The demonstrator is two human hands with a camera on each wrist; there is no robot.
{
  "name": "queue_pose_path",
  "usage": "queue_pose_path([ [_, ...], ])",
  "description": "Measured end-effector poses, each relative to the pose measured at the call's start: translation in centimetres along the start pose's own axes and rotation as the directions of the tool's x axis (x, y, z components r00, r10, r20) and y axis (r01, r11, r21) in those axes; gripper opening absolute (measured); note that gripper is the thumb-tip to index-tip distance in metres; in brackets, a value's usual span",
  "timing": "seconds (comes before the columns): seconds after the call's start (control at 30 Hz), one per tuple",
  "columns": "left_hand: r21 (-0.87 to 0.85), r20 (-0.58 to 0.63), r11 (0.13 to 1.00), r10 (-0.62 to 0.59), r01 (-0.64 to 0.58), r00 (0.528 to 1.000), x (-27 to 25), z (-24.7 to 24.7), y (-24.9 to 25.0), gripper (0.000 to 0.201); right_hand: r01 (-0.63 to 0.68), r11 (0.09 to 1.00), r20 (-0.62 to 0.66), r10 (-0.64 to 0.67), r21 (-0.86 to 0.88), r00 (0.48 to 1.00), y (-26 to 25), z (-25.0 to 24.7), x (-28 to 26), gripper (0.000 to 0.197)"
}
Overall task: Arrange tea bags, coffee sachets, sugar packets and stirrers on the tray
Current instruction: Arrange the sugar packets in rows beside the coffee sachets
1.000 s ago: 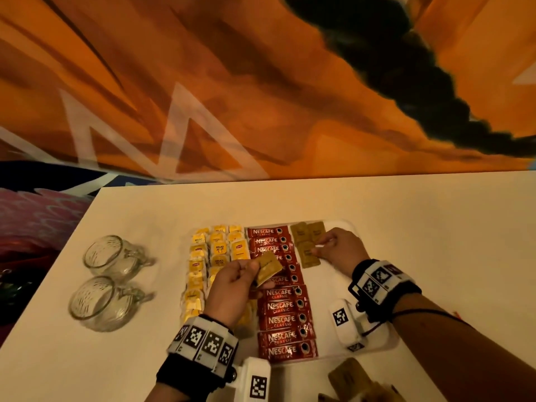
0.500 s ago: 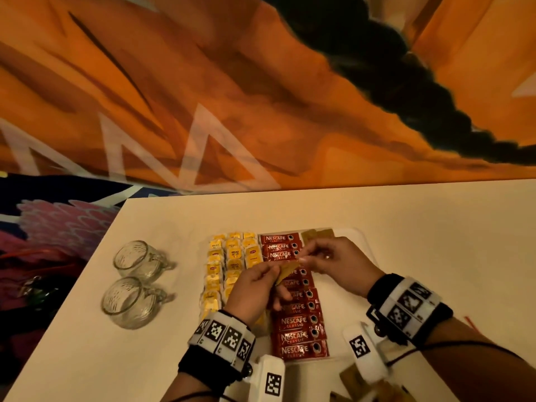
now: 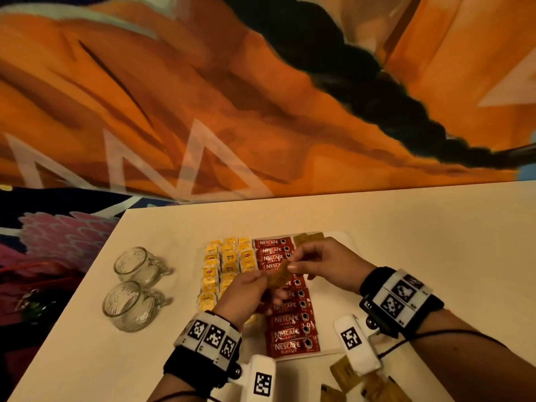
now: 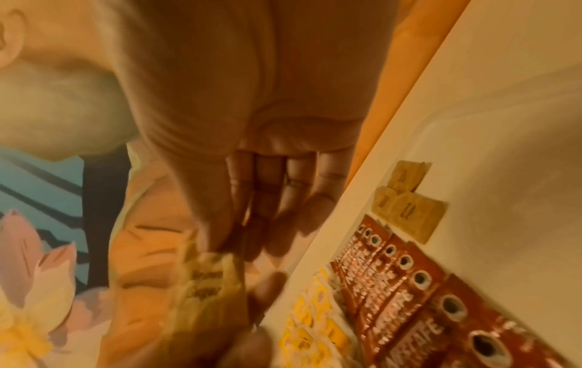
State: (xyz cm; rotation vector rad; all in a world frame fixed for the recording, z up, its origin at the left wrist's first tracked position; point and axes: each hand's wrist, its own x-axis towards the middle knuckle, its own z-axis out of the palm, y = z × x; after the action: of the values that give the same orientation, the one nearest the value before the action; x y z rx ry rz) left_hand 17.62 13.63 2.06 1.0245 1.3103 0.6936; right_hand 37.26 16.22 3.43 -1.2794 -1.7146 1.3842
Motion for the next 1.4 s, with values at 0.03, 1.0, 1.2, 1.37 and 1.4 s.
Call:
queue_pose_path([
  [0.03, 0.087, -0.048, 0.996, 0.037, -0.032, 0.998, 0.0, -0.1, 0.0, 0.029, -0.023, 1.000, 0.007, 0.023, 0.010, 1.000, -0.3, -0.1, 0.0, 0.005],
  [1.0, 0.210, 0.058, 0.960, 0.179, -0.187, 0.982, 1.5, 0.6, -3.3, 0.011, -0.500, 0.860, -0.506, 0.477, 0.101, 0.719, 9.9, -4.4, 2.3, 0.019],
  [1.2, 0.170, 0.052, 0.971, 0.162, -0.169, 0.985, 2.5, -0.2, -3.4, 0.011, -0.515, 0.856, -0.508, 0.460, 0.036, 0.729, 10.3, -4.4, 3.5, 0.014],
  [1.37, 0.177, 0.058, 0.971, 0.154, -0.162, 0.986, 2.5, -0.4, -3.4, 0.011, -0.508, 0.855, -0.502, 0.487, 0.107, 0.715, 10.0, -4.2, 3.5, 0.006],
  [1.4, 0.191, 0.058, 0.968, 0.158, -0.166, 0.986, 2.4, -0.4, -3.3, 0.010, -0.484, 0.863, -0.504, 0.484, 0.143, 0.715, 9.9, -4.2, 3.3, 0.010],
])
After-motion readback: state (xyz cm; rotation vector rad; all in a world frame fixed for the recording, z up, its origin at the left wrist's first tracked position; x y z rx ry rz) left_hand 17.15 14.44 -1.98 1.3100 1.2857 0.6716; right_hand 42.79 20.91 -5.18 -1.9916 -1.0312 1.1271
